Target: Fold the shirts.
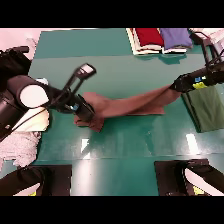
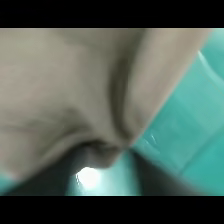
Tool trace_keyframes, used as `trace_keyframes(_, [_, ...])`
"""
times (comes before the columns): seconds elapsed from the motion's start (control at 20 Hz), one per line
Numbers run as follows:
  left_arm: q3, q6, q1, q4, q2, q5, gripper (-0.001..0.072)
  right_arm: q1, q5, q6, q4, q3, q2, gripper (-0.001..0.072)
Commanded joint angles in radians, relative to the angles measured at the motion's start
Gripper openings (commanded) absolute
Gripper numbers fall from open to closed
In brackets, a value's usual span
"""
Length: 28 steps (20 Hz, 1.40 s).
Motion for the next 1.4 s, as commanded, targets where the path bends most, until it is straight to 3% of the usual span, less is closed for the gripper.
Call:
trace_keyframes(0.0, [-0.005, -0.031, -0.022, 0.022, 0.004, -0.064, 0.0610, 0.000, -0.017, 0.002, -0.002, -0.028, 0.000, 0.0016])
trace_keyframes(0.25, [0.051, -0.064, 0.314, 0.051, 0.074, -0.036, 0.0610, 0.000, -0.018, 0.001, -0.002, -0.028, -0.001, 0.0015])
trace_keyframes(0.45, [-0.101, -0.078, 0.545, -0.031, 0.068, -0.001, 0.0611, 0.000, -0.032, 0.001, -0.001, -0.029, -0.001, 0.0015])
trace_keyframes(0.6, [-0.298, -0.016, 0.568, -0.179, 0.027, 0.081, 0.0611, 0.000, -0.048, 0.001, 0.001, -0.029, -0.001, 0.0016])
trace_keyframes(0.75, [-0.425, 0.103, 0.568, -0.395, -0.059, 0.204, 0.0611, 0.000, -0.048, 0.002, 0.002, -0.029, -0.001, 0.0016])
trace_keyframes(1.0, [-0.437, 0.214, 0.538, -0.589, -0.218, 0.310, 0.0610, 0.000, -0.042, 0.002, 0.007, -0.029, -0.001, 0.0016])
trace_keyframes(1.1, [-0.436, 0.217, 0.504, -0.597, -0.246, 0.335, 0.0609, 0.000, -0.041, 0.002, 0.008, -0.029, -0.001, 0.0016])
trace_keyframes(1.15, [-0.431, 0.217, 0.500, -0.600, -0.246, 0.333, 0.0542, 0.000, -0.041, 0.002, 0.008, -0.029, -0.001, 0.0016])
trace_keyframes(1.2, [-0.417, 0.218, 0.500, -0.601, -0.245, 0.319, 0.0358, 0.000, -0.041, 0.002, 0.008, -0.029, -0.001, 0.0016])
trace_keyframes(1.3, [-0.363, 0.218, 0.501, -0.574, -0.243, 0.276, 0.0101, 0.000, -0.042, 0.002, 0.007, -0.028, 0.000, 0.0016])
trace_keyframes(1.35, [-0.322, 0.218, 0.501, -0.555, -0.237, 0.252, 0.0026, 0.000, -0.042, 0.001, 0.007, -0.027, 0.002, 0.0016])
